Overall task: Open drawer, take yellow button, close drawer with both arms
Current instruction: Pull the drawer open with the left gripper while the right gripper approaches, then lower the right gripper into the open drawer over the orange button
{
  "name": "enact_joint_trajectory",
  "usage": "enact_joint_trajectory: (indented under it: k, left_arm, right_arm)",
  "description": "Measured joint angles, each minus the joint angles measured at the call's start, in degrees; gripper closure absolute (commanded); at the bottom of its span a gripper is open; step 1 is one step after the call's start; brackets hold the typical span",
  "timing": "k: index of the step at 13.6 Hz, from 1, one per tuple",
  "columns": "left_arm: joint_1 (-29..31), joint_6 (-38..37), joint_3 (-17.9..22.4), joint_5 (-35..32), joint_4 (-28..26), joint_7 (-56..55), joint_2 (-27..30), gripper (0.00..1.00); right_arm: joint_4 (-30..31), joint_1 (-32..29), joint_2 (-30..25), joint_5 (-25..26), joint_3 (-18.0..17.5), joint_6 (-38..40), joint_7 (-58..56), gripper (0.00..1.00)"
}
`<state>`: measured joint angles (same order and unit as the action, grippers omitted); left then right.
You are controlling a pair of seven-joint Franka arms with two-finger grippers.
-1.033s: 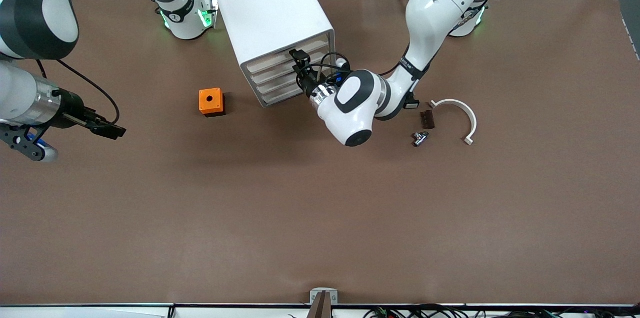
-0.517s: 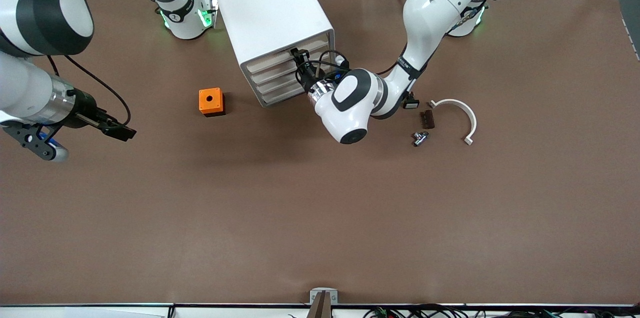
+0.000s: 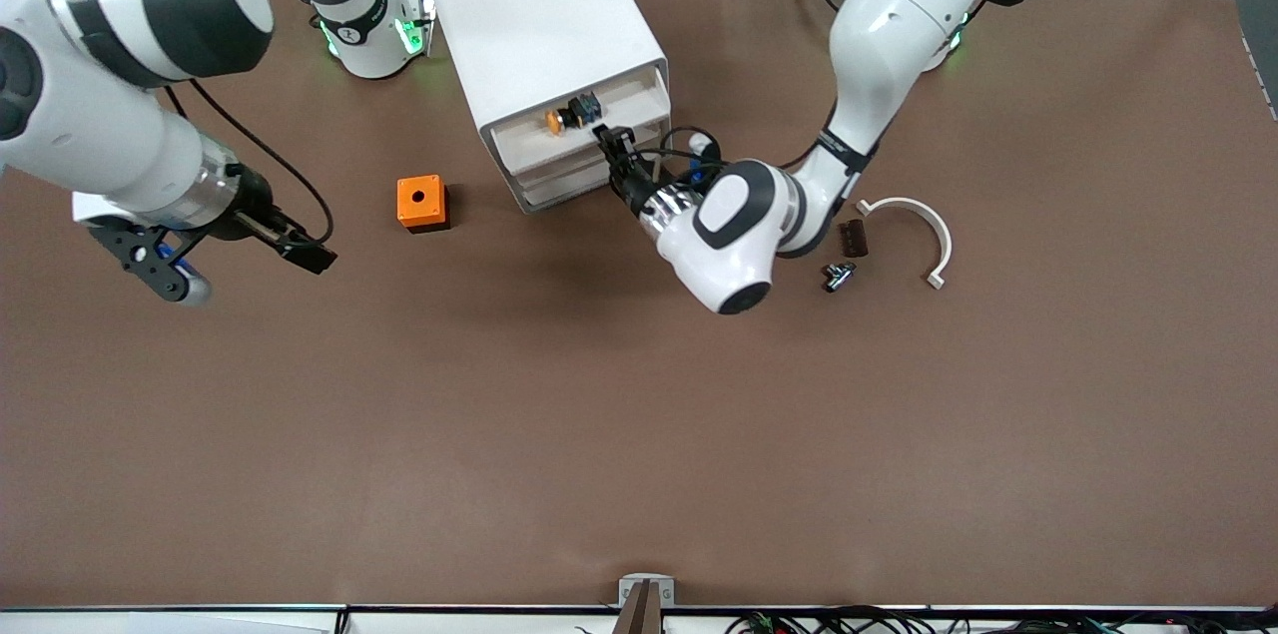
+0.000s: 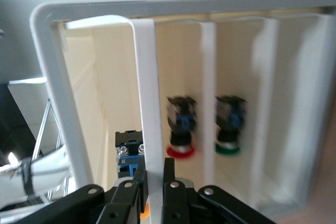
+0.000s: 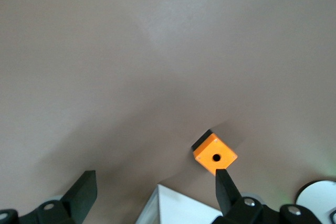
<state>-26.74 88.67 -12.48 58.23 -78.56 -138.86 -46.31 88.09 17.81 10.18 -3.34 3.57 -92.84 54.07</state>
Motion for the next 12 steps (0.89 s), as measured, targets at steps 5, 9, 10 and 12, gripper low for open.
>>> enact_joint_trajectory:
  k: [5,9,10,12]
  left_arm:
    - [2.73,3.05,1.42,0.0,2.1,3.19,-0.11,0.63]
    - [2.93,4.46,2.25,0.01,3.05,5.65,-0.13,0.01]
    - [3.17,4.5,2.3,0.01,3.27,5.68,-0.13,0.01]
    - [3.82,4.5,2.32,0.01,3.78,5.81,-0.12,0.01]
  right_arm:
    - [0.31,10.09,0.12,-0.05,-0.18,-4.32,17.42,0.0]
    - [0.63,16.22,0.46,-0.03,-0.18,-7.55,26.1,0.0]
    - [1.23,17.25,0.53,-0.03,-0.17,-8.55,27.77,0.0]
    - [3.58,20.0,0.81,0.04,-0.17,-11.54,31.88,0.0]
